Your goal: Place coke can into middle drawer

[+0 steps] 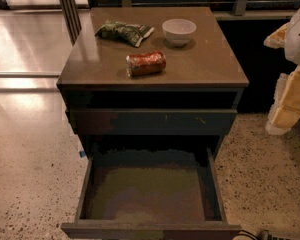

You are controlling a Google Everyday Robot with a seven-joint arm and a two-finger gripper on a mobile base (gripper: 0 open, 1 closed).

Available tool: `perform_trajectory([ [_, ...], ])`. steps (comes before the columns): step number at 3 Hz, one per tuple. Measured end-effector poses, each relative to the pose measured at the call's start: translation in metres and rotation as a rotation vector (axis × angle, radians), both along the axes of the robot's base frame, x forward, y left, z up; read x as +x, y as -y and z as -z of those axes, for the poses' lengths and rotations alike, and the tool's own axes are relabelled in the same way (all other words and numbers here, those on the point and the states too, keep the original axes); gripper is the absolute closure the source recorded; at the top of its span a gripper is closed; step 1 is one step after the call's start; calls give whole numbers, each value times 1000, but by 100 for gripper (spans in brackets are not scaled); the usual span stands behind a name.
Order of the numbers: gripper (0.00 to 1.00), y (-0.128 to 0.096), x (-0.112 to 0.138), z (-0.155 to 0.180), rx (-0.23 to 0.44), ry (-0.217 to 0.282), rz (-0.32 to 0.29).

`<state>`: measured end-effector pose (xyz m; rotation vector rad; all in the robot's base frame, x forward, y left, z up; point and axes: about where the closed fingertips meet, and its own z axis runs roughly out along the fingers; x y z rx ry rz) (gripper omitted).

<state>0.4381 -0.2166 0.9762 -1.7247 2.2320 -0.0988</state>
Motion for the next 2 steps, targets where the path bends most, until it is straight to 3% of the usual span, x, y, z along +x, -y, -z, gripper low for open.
perform_trajectory([
  [2, 0, -5, 6, 0, -10, 13, -17],
])
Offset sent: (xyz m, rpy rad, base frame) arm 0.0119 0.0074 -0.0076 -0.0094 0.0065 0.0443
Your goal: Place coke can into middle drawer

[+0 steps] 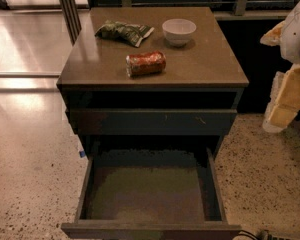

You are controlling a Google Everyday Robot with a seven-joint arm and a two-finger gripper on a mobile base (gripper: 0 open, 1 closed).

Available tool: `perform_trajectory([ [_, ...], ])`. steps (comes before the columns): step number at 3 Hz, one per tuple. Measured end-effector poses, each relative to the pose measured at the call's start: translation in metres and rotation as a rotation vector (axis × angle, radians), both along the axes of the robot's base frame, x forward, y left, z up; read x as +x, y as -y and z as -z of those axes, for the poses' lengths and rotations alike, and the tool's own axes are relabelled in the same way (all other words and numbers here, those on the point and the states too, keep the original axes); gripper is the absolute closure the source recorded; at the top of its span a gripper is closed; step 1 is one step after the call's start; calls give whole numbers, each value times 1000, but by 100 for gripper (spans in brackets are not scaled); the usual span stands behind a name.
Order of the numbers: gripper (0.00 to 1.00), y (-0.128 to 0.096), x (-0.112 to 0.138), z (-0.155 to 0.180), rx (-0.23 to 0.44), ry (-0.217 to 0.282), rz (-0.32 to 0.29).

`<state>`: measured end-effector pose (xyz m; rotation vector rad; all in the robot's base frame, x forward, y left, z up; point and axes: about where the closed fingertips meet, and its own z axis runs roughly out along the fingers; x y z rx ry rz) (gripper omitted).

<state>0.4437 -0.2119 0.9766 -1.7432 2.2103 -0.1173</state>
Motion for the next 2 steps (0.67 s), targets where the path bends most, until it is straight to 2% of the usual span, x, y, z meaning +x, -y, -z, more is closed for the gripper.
perform_trajectory([
  [1, 0, -17, 29, 11, 31, -23, -98],
  [2, 0, -45, 85, 26, 69, -45, -228],
])
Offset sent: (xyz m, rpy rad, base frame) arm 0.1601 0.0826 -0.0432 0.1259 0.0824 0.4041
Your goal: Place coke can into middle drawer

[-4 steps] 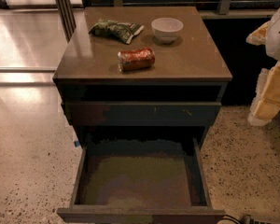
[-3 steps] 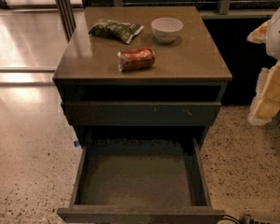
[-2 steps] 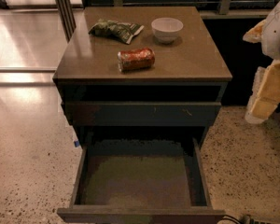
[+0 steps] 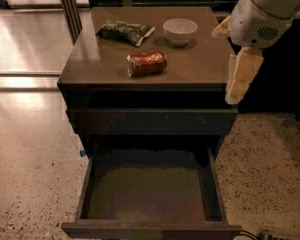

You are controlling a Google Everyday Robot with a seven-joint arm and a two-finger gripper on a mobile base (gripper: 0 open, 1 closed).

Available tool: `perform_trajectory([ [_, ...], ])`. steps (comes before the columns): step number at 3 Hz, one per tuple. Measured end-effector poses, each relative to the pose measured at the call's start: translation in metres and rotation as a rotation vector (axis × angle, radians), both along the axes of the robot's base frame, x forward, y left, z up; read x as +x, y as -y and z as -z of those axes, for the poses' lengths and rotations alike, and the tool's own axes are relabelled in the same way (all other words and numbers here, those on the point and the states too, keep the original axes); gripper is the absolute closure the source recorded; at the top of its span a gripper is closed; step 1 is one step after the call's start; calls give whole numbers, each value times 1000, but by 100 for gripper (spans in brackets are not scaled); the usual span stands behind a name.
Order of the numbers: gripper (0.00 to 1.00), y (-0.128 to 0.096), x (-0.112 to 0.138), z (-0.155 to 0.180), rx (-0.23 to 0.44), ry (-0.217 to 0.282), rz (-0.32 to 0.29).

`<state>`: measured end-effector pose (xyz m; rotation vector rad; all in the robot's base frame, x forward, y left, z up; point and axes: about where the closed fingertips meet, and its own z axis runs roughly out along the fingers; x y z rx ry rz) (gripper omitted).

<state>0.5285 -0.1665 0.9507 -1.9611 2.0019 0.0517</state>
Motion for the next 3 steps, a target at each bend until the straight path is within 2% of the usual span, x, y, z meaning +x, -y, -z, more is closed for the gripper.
perform_trajectory([
  [1, 0, -34, 57, 8, 34, 12, -101],
  [2, 0, -76, 109, 11, 77, 47, -180],
  [3, 0, -113, 139, 21, 109, 50, -242],
])
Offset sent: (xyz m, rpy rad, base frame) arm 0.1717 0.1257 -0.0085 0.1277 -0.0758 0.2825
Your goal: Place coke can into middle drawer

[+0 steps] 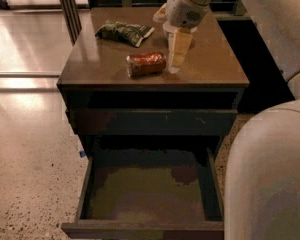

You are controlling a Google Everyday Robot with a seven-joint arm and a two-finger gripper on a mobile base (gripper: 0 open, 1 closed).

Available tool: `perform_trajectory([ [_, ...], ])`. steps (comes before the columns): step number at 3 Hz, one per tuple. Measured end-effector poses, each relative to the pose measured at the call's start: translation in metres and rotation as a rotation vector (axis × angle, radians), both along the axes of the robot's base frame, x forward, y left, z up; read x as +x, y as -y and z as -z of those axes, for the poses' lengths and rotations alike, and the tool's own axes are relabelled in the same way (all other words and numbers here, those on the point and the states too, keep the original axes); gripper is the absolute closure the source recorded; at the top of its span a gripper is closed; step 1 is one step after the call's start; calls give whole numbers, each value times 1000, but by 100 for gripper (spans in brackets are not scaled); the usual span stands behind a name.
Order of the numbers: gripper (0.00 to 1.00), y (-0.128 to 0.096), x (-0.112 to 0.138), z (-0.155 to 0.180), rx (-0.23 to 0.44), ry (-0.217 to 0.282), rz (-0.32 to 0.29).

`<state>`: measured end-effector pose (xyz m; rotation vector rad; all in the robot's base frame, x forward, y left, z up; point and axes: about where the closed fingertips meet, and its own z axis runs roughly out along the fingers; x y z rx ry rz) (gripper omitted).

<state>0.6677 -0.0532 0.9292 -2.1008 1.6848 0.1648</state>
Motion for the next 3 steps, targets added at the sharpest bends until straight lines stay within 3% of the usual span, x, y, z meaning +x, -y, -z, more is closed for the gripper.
perform_trajectory([
  [1, 0, -29, 11, 21, 8, -28, -60],
  [3, 0, -51, -2, 60, -5, -101, -130],
])
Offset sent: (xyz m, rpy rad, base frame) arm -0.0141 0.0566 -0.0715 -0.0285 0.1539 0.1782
